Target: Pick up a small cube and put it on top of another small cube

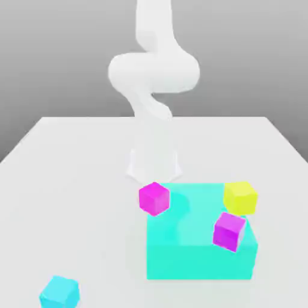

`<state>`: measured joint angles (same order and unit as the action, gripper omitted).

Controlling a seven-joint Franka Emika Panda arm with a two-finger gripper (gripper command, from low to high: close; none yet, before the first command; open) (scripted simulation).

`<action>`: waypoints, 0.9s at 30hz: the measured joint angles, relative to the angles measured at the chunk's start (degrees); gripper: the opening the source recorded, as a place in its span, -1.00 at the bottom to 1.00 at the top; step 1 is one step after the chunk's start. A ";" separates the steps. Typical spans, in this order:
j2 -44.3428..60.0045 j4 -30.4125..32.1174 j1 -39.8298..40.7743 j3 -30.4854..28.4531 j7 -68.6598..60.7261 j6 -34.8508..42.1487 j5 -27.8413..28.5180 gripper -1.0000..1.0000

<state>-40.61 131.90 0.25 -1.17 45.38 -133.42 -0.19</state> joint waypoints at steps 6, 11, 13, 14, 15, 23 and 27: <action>12.78 0.30 0.65 -3.03 -1.37 -4.02 -0.81 0.00; 23.15 0.54 1.38 -5.44 -2.87 -7.28 -2.01 0.00; 27.31 0.64 1.73 -6.36 -3.56 -8.58 -2.63 0.00; 29.39 0.68 1.86 -6.86 -3.88 -9.20 -2.91 0.00; 31.47 0.72 2.09 -7.25 -4.28 -9.85 -3.26 0.00; 48.17 1.10 5.66 -8.82 -7.37 -15.03 -6.18 0.00; 56.48 1.29 7.41 -9.32 -8.53 -17.61 -7.09 0.00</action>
<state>15.87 133.19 7.65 -10.49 36.85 -151.03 -7.29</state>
